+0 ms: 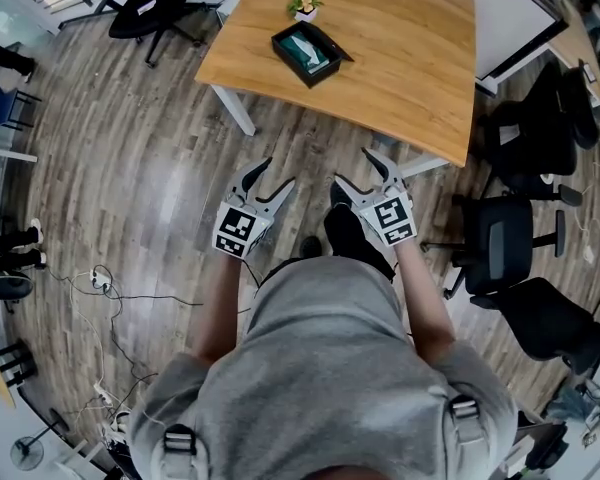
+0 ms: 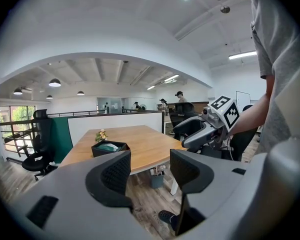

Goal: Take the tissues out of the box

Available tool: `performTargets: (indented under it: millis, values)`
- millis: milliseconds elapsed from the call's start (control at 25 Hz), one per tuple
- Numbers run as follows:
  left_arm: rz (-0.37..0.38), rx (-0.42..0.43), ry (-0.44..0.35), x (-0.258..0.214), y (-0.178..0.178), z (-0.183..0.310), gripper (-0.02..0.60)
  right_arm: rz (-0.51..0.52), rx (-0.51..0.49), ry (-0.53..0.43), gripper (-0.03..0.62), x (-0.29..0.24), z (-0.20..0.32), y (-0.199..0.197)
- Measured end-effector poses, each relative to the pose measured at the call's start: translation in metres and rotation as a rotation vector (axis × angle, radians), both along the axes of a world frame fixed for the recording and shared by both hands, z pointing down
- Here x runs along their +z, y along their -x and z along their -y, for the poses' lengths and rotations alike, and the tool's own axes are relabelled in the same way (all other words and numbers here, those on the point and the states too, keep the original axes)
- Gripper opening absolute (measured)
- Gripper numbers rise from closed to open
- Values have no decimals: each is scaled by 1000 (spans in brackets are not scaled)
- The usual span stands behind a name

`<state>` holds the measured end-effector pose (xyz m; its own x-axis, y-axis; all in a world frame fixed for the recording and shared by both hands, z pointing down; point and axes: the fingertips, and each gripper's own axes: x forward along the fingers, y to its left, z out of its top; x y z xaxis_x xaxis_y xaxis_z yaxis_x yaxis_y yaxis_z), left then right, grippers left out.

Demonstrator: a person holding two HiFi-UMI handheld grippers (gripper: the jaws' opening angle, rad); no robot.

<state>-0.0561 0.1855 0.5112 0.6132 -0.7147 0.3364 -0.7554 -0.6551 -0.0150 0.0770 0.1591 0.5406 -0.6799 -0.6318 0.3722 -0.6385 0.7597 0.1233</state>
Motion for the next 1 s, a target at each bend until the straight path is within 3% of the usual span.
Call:
performTargets:
  millis: [440,1000]
  values:
    - [38,-11,33,8,-3,47,258,13,-37,36,313,6,58,5]
    - [51,-105,30,2,-4,118,256,15,-108,43,301,13,140,1]
